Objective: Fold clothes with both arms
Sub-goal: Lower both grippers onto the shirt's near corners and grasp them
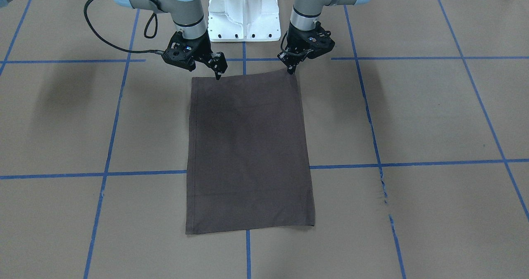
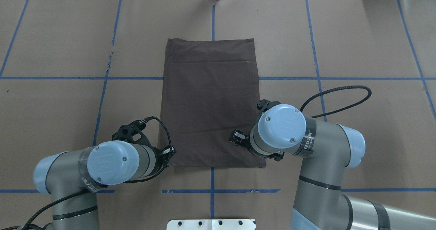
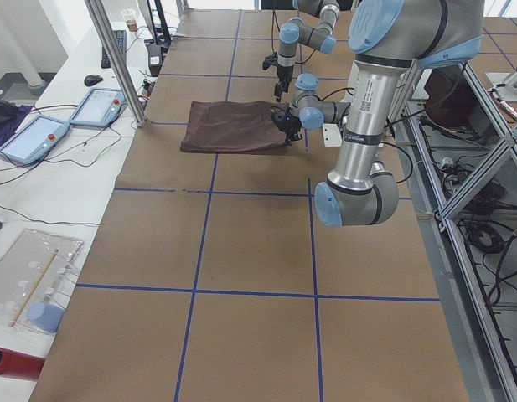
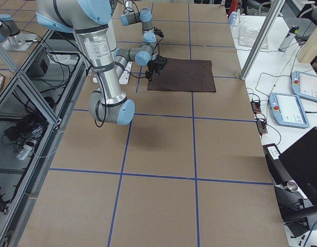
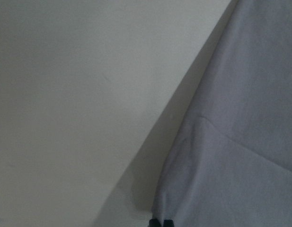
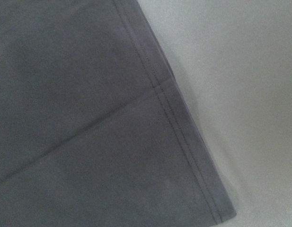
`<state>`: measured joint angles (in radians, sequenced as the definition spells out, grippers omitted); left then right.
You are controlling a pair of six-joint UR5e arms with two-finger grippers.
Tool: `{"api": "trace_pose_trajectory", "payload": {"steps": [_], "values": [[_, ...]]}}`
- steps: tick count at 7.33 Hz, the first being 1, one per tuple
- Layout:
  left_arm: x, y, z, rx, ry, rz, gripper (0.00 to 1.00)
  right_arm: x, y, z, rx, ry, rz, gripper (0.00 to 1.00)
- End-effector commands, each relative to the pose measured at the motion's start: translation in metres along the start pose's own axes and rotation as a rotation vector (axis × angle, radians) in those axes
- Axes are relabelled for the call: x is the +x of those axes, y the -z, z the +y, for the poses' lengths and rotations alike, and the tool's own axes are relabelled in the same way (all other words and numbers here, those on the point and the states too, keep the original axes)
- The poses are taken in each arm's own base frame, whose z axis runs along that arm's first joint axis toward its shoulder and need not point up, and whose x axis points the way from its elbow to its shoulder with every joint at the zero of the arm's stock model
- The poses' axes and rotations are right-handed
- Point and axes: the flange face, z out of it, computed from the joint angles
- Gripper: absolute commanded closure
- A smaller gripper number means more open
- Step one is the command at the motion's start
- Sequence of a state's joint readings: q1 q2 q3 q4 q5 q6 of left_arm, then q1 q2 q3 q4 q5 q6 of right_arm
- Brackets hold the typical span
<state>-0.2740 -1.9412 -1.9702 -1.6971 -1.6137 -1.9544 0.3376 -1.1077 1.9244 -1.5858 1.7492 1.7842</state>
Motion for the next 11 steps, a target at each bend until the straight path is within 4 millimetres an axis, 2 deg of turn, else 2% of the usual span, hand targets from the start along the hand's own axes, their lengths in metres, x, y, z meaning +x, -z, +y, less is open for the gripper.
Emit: {"api": "trace_pose_trajectory", "payload": {"steps": [1, 7, 11], "values": [[-0.001, -0.001, 0.0, 0.0, -0.001, -0.002, 1.0, 0.004, -0.028, 0.009, 0.031, -0.033, 0.036, 0.0], [0.0, 0.0, -0.001, 0.002, 0.001, 0.0, 1.0, 0.007, -0.055, 0.002, 0.058, -0.039, 0.076, 0.0], [0.001, 0.002, -0.002, 0.002, 0.002, 0.004, 1.0, 0.009, -0.06, 0.001, 0.06, -0.038, 0.087, 0.0]]}}
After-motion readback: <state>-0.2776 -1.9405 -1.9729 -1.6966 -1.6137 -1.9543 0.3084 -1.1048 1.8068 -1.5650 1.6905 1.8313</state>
